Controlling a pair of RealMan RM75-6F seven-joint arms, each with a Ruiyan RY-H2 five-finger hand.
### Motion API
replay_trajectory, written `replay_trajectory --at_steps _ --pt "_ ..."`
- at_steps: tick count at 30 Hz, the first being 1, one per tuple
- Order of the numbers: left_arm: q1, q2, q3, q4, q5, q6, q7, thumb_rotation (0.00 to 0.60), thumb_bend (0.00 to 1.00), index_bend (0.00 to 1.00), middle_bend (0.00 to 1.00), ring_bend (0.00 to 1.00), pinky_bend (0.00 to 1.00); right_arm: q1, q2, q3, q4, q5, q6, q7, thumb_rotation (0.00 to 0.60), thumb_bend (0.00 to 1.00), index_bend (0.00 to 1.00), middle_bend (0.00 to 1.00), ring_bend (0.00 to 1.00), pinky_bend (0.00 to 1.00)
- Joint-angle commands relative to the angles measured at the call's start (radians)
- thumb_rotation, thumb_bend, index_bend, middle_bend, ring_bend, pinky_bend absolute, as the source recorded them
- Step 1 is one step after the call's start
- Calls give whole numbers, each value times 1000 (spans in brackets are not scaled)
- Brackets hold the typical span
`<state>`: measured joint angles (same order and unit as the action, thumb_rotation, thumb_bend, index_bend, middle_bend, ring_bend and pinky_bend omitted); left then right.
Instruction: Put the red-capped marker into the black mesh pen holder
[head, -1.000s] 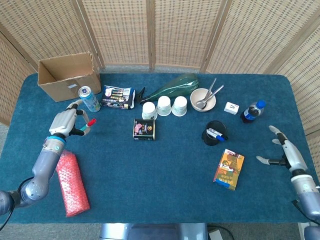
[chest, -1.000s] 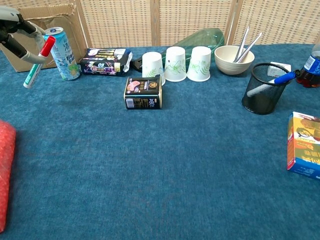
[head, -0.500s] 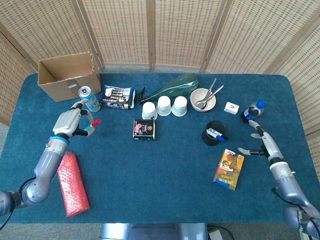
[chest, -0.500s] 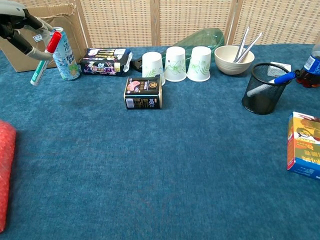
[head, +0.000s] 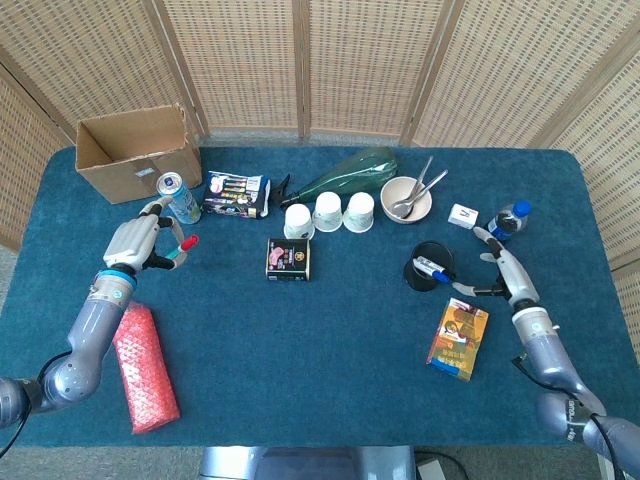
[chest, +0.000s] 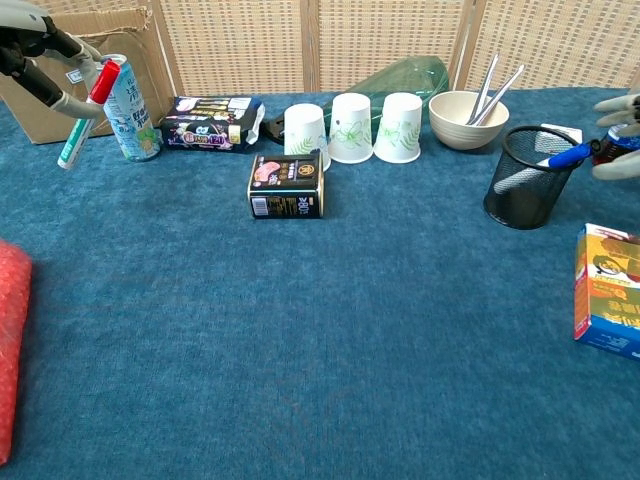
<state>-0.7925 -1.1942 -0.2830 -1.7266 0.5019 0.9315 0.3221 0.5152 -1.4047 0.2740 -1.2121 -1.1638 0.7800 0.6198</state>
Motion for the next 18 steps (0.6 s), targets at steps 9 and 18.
replay_trajectory --at_steps 9,18 --pt "-6 14 7 16 5 -6 -15 600 378 588 40 28 289 46 -62 15 19 55 -38 -74 600 0 0 0 2 214" --pt "-4 24 18 35 7 -13 -35 600 378 588 37 27 289 51 -127 30 41 70 -6 -79 600 0 79 248 239 313"
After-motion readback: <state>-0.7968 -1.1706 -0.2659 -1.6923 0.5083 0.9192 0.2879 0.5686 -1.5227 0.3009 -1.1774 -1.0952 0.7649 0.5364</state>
